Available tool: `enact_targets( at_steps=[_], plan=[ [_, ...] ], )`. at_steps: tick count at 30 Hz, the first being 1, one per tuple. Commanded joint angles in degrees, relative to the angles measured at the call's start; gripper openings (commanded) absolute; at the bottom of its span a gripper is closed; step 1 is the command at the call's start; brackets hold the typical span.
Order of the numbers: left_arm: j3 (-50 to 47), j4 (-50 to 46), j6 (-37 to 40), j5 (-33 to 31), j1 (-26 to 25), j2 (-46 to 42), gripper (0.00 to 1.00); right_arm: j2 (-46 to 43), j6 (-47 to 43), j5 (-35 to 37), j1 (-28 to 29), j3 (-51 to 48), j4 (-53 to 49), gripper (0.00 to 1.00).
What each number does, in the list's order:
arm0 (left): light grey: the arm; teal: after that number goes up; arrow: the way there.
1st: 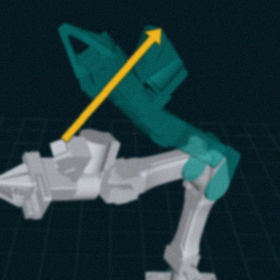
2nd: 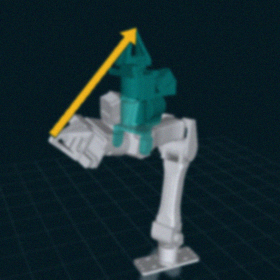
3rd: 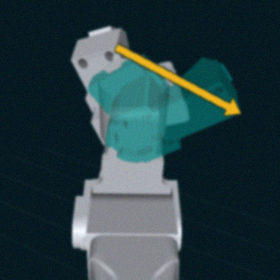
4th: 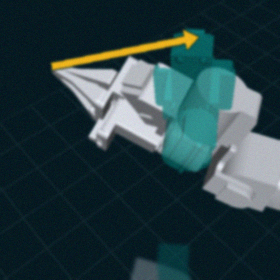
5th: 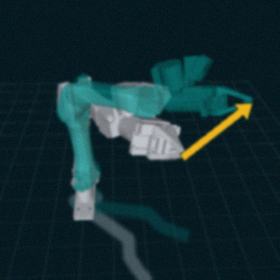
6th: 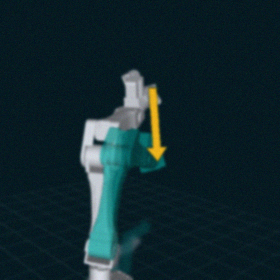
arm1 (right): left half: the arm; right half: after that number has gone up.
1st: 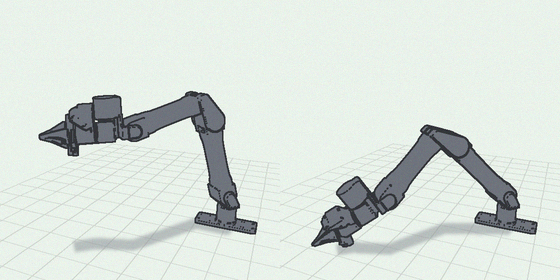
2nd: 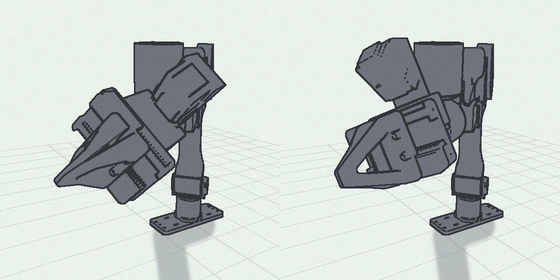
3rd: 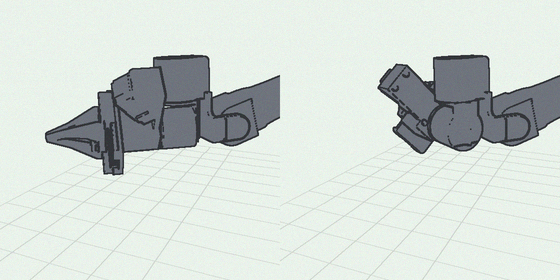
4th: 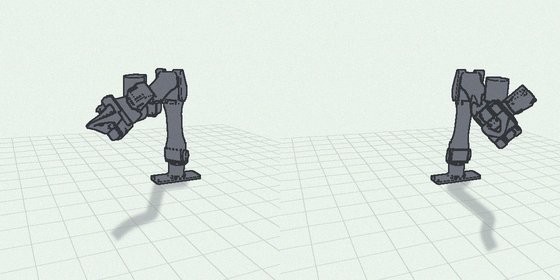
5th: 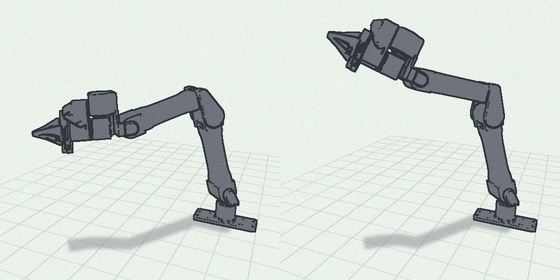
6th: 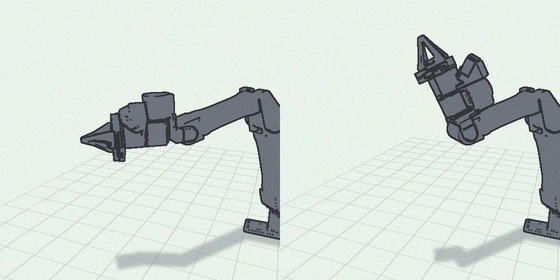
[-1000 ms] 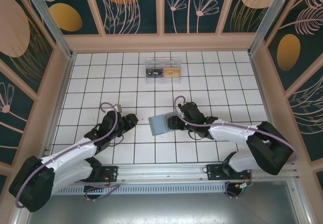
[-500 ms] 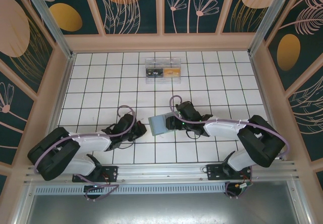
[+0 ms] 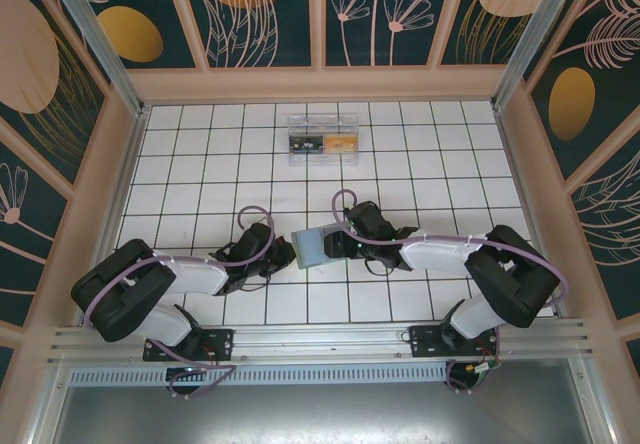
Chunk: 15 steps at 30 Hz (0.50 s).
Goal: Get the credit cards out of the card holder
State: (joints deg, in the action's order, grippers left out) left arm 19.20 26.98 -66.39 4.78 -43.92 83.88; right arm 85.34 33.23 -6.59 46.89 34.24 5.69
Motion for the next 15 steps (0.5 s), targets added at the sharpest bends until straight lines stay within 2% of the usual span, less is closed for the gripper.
enact_targets(
  at_steps=[1, 15],
  plan=[
    [0.6, -0.4, -0.8, 2.1, -1.1, 2.4, 0.02, -0.3, 1.6, -3.8, 0.7, 1.2, 2.0, 0.69],
    [0.7, -1.9, -0.8, 1.4, -1.3, 1.2, 0.02, -2.4, 3.7, -8.2, 0.8, 1.4, 4.8, 0.7]
  ],
)
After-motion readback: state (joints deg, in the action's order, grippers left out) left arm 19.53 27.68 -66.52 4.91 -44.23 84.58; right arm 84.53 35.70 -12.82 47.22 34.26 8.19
